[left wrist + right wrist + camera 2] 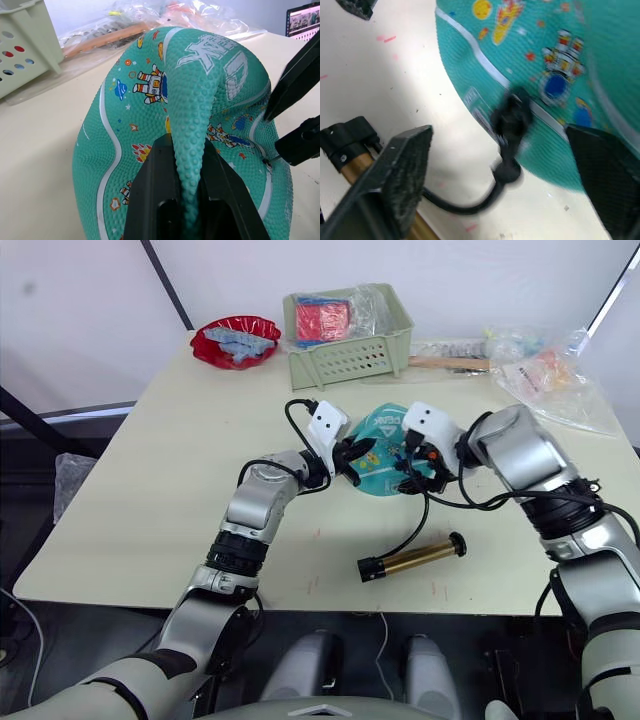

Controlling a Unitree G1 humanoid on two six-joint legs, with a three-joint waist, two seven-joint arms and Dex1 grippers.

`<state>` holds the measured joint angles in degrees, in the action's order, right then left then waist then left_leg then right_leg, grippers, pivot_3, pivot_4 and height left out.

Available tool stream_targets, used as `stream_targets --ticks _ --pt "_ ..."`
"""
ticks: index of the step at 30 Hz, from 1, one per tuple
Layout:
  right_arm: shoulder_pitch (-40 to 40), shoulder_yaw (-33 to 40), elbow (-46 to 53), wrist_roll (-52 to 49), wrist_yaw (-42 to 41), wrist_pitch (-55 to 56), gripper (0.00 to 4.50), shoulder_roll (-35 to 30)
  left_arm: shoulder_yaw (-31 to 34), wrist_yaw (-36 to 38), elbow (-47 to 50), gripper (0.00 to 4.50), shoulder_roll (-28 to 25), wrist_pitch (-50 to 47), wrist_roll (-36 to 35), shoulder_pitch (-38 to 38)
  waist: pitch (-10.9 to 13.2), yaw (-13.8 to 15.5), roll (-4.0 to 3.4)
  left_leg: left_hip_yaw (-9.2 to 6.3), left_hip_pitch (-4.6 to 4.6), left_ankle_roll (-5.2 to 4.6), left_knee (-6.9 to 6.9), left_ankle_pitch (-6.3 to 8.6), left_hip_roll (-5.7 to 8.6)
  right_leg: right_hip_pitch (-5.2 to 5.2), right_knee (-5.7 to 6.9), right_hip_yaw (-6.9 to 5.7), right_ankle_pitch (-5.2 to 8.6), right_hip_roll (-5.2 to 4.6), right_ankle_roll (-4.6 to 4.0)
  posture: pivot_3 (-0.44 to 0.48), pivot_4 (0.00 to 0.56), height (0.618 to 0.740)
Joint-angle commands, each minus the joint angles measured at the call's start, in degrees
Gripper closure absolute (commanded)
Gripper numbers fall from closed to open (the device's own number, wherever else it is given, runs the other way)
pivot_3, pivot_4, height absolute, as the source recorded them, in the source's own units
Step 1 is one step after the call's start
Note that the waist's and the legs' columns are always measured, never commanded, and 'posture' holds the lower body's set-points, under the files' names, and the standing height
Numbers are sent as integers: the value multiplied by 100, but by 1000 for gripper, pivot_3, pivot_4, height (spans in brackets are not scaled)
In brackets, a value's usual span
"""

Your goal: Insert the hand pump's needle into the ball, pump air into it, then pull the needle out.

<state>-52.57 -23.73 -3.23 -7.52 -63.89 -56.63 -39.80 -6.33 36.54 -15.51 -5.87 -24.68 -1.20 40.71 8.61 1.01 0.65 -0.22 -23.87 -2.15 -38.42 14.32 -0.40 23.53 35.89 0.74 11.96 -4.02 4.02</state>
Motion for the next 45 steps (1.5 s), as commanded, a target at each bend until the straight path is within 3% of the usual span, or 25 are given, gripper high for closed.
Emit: stream_targets --ticks 1,12,15,17,38,39,41,45 --pt "206 640 339 -368 33 -39 57 -114 -281 177 -178 4500 124 -81 -131 -63 0 7 0 0 0 0 1 0 0 0 0 0 0 0 0 0 150 740" --pt "749 1123 724 -661 692 131 57 142 -308 184 -229 4500 113 -57 -143 -29 1 5 0 -3 1 0 1 0 0 -6 0 -9 1 0 0 0 150 740" --pt "777 1091 680 -624 832 218 773 198 -312 180 -250 4500 112 -47 -145 -18 1 5 0 0 1 0 0 0 1 -6 0 -10 1 0 1 0 150 740" --pt "766 1049 663 -587 900 286 1588 217 -312 178 -254 4500 110 -45 -148 -18 1 5 0 0 1 0 0 0 1 -7 0 -10 1 0 1 0 150 740" --pt "561 801 460 -544 909 332 1588 306 -313 121 -229 4500 114 -55 -169 -42 1 3 0 5 1 0 0 0 1 -7 0 -12 1 0 1 0 150 740" --pt "560 785 464 -546 894 296 2139 289 -313 118 -228 4500 117 -54 -169 -42 1 3 0 5 1 0 0 0 1 -7 0 -12 1 1 1 0 150 740" --pt "565 772 468 -549 890 266 2819 276 -314 115 -226 4500 122 -52 -170 -44 1 2 0 5 1 0 0 0 1 -7 0 -12 1 1 1 0 150 740" --pt "566 781 456 -550 944 268 2819 305 -320 114 -232 4500 125 -45 -173 -49 1 2 0 5 1 0 0 0 1 -7 0 -12 1 1 1 0 150 740"
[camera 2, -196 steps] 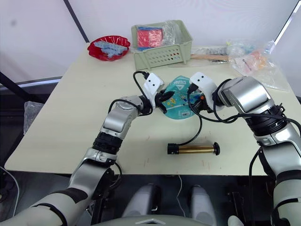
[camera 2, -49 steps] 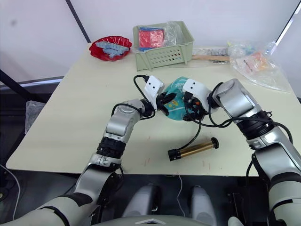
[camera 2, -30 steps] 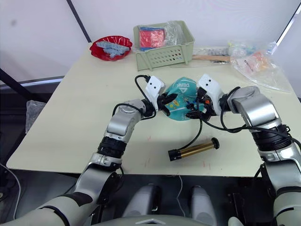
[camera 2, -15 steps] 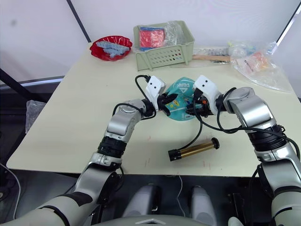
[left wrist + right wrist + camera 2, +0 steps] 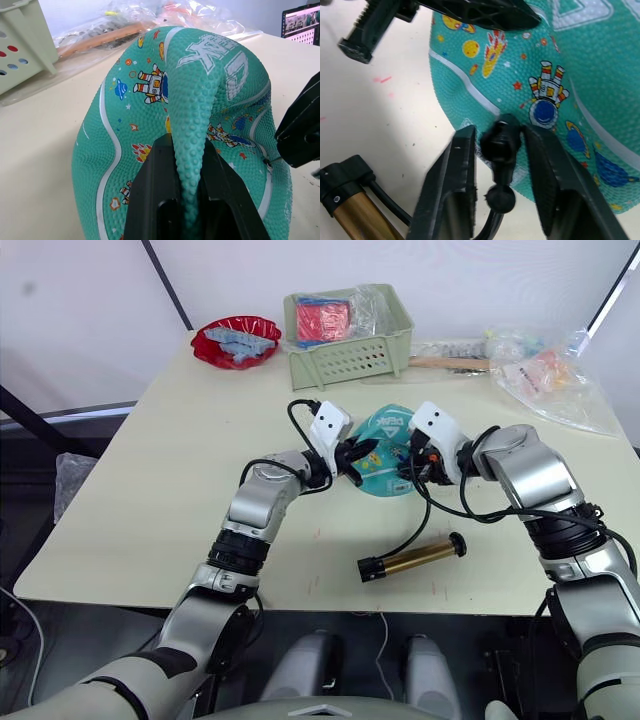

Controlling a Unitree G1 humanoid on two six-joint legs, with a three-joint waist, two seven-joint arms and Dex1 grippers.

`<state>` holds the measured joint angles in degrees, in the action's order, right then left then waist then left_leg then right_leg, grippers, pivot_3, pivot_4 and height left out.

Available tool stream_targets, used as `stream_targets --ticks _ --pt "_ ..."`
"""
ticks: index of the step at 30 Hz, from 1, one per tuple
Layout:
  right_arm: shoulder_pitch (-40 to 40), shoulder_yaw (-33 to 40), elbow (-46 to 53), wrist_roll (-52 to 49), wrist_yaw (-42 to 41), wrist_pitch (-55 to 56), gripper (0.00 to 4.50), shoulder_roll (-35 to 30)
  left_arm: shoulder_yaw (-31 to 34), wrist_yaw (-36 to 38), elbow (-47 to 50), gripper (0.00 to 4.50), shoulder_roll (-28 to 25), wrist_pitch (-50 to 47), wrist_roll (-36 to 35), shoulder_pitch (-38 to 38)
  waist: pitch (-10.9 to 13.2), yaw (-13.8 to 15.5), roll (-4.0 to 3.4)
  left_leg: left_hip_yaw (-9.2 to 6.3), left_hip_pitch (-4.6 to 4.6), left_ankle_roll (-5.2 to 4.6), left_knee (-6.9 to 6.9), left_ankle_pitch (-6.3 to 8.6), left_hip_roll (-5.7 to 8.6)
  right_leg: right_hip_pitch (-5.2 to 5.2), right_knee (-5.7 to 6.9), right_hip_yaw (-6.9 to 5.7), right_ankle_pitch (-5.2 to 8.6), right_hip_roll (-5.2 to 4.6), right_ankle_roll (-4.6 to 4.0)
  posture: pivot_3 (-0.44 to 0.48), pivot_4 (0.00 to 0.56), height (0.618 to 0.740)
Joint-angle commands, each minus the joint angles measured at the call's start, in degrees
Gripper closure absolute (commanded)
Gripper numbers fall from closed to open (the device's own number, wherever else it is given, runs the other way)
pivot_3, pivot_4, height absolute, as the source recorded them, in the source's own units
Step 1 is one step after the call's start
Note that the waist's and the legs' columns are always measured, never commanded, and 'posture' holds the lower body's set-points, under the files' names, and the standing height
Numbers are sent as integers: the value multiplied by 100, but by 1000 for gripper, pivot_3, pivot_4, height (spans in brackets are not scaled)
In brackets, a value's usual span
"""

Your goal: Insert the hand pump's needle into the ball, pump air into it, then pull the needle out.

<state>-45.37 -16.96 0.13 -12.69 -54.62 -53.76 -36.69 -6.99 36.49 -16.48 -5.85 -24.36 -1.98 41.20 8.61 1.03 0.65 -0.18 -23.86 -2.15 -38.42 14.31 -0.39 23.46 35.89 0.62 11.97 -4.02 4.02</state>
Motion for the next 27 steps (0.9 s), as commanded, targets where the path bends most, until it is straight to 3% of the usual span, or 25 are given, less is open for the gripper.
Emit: stream_targets --ticks 1,7,11,12,20,27 --pt "-158 104 113 -34 22 -21 2819 -3 -254 118 -144 4500 123 -72 -94 -97 0 1 0 0 0 0 0 0 0 0 0 0 0 0 0 0 150 740" --pt "-138 96 143 -29 31 -11 2819 -15 -259 119 -156 4500 122 -60 -93 -109 0 0 0 0 0 0 0 0 0 0 0 0 0 0 0 0 150 740" --pt "-149 133 115 -26 85 13 4013 21 -263 118 -115 4500 116 -84 -100 -135 0 -3 0 1 1 0 0 0 0 -1 0 0 0 0 0 0 150 740" --pt "-148 132 118 -26 87 18 4110 21 -267 119 -105 4500 114 -88 -101 -141 0 -3 0 1 1 0 0 0 0 0 0 1 0 0 0 0 150 740" --pt "-204 -17 71 64 37 71 4110 -6 -264 117 -130 4500 105 -85 -94 -126 0 -4 0 2 2 0 0 0 0 -1 1 0 0 0 0 0 150 740" --pt "-482 -585 -75 432 -219 203 4110 -78 -259 129 -135 4500 86 -91 -101 -121 0 -18 0 2 4 0 -1 0 0 -1 3 1 0 1 0 0 150 740"
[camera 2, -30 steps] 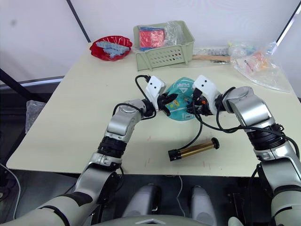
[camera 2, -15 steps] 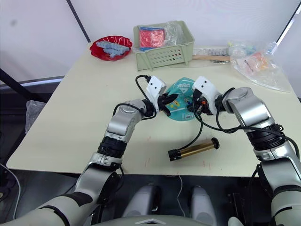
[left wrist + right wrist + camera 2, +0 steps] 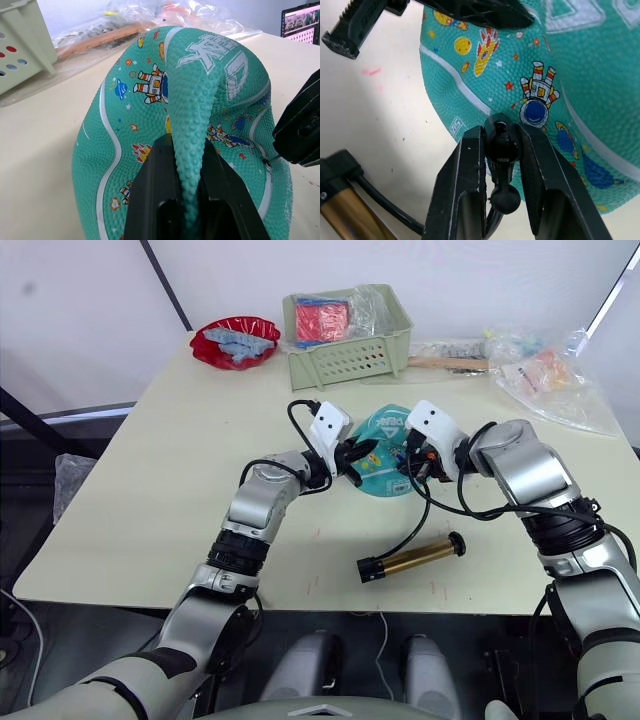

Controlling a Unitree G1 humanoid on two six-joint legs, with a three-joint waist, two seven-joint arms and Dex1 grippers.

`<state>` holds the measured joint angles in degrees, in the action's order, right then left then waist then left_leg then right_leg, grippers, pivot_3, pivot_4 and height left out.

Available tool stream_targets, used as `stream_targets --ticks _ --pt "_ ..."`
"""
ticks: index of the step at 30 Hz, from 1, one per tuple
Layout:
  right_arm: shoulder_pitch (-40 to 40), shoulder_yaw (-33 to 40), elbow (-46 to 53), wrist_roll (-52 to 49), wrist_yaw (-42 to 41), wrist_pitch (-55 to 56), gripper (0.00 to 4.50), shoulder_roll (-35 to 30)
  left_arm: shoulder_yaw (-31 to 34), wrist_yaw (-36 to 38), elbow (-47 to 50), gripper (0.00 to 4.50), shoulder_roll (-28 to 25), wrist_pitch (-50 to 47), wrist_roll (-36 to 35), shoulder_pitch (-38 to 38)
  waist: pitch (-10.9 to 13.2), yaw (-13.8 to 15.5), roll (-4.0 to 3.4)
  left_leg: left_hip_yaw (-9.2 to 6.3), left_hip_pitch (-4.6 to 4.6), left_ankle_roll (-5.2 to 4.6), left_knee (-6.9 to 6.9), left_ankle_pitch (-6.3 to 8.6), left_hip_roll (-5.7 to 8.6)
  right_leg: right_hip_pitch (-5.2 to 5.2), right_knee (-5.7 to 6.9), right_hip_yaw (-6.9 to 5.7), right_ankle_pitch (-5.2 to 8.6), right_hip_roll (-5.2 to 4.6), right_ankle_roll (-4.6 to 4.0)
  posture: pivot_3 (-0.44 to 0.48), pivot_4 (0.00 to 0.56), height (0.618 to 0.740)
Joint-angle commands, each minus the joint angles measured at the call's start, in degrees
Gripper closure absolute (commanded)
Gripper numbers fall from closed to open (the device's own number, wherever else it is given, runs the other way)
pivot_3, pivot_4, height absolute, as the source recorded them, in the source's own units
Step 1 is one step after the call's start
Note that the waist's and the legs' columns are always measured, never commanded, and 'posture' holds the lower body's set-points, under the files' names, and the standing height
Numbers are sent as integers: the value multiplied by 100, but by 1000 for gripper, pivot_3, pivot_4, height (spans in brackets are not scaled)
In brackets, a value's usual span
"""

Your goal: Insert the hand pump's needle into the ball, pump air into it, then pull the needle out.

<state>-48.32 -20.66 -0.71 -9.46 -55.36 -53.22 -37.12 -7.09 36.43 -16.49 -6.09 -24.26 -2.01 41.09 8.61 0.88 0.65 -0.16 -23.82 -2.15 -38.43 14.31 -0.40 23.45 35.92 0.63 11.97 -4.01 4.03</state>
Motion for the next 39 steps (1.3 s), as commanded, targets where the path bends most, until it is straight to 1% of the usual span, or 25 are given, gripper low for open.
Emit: stream_targets --ticks 1,2,6,14,18,22,37,39 --pt "-229 -306 -27 167 -201 174 4110 -42 -247 136 -139 4500 110 -100 -100 -108 0 -6 0 1 0 0 0 0 0 0 0 1 0 0 0 0 150 740" --pt "-258 -361 -56 206 -239 194 4110 -46 -246 136 -141 4500 109 -100 -102 -106 -1 -7 -1 1 2 0 0 0 0 0 0 1 0 0 0 0 150 740" --pt "-531 -956 -539 749 -325 563 4110 77 -237 127 -159 4500 102 -91 -101 -99 -1 -24 -1 4 7 0 0 0 -1 -2 3 4 0 1 0 0 150 740" --pt "-651 -1395 -1196 1400 -392 957 4110 391 -210 92 -158 4500 103 -97 -106 -105 -4 -40 0 6 18 5 -4 -3 -3 -12 5 5 0 4 0 0 150 740" --pt "-641 -1425 -1468 1576 -414 1017 4110 622 -203 76 -113 4500 86 -128 -116 -132 -6 -85 1 5 32 8 -4 -5 -4 -23 6 5 0 5 -1 0 150 740" --pt "-645 -1429 -1754 1763 -359 1084 4110 820 -201 64 -71 4500 72 -164 -124 -155 -9 -153 3 -5 104 8 10 -4 -5 -91 1 6 3 5 -1 0 150 740" --pt "-445 -1511 -2616 2319 -281 1309 4110 1335 -164 32 -105 4500 77 -186 -145 -143 -68 -182 1 -21 110 8 15 -4 -8 -91 1 10 3 6 -1 0 150 740" --pt "-406 -1519 -2735 2395 -237 1356 4110 1383 -165 38 -119 4500 74 -178 -143 -139 -105 -184 -1 -21 112 8 17 -3 -8 -91 1 11 3 6 -2 0 150 740"
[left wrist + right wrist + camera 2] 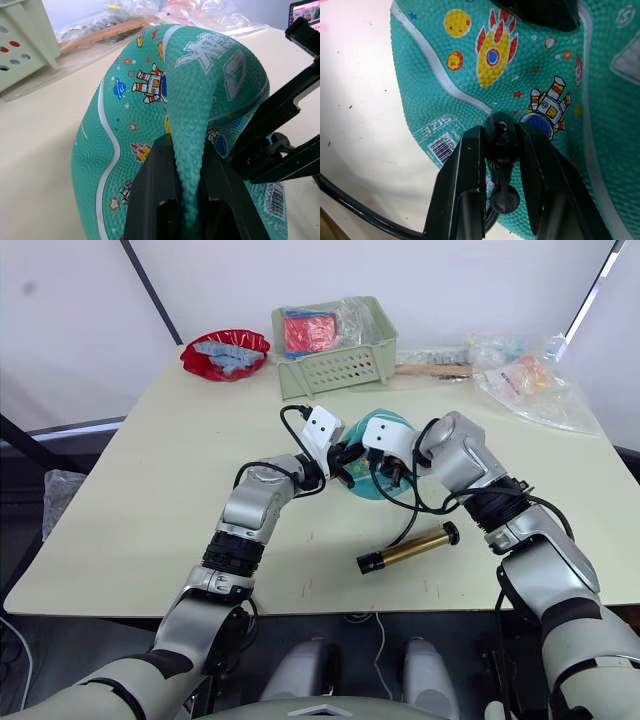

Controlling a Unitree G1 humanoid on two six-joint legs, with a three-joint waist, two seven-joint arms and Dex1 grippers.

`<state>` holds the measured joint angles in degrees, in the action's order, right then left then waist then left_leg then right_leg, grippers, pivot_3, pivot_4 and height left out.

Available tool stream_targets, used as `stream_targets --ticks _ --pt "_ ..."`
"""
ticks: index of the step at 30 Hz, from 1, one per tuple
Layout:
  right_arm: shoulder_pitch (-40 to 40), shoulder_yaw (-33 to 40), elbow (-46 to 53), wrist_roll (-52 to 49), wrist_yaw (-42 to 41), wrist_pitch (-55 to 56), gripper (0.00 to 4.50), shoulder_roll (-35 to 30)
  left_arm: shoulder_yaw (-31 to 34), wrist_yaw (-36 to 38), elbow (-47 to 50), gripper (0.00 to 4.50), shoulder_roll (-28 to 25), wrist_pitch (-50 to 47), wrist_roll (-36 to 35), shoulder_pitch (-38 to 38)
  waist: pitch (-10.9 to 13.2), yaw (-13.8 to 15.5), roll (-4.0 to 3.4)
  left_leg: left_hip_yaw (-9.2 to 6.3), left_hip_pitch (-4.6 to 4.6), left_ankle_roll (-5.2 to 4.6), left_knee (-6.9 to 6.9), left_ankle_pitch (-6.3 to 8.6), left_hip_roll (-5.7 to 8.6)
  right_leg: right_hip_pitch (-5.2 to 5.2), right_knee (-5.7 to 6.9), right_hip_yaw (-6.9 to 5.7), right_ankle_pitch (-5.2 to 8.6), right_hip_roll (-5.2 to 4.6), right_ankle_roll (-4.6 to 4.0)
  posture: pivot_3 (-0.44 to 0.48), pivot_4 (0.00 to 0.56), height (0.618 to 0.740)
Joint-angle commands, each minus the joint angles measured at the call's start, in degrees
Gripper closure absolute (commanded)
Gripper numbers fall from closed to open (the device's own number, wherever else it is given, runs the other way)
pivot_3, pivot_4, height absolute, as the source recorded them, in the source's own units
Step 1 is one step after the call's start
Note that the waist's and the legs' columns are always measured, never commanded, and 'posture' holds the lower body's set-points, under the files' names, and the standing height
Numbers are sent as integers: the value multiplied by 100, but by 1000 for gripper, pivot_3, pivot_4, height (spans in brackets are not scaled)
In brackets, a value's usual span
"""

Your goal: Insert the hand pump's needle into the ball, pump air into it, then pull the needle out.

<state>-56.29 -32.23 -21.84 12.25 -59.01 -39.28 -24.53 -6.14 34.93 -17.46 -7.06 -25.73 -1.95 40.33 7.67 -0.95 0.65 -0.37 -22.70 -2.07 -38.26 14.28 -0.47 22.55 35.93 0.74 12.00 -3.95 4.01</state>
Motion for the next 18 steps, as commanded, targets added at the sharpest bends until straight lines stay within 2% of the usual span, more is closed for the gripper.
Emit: stream_targets --ticks 1,10,18 --pt "416 -356 -689 262 148 -22 4110 157 -260 188 -28 4500 169 -27 -148 -60 -18 -2 0 0 0 0 1 0 0 0 0 0 0 0 0 0 150 740" --pt "604 -234 -1153 457 365 199 4110 371 -254 194 -72 4500 160 0 -151 -37 -84 -13 23 1 23 0 12 1 -1 -8 -1 1 16 0 -25 0 150 740" --pt "735 865 -194 -102 459 298 4110 322 -245 183 -82 4500 140 10 -143 -20 -81 -12 22 -1 33 1 19 1 -3 -17 -2 1 19 -1 -28 0 150 740"
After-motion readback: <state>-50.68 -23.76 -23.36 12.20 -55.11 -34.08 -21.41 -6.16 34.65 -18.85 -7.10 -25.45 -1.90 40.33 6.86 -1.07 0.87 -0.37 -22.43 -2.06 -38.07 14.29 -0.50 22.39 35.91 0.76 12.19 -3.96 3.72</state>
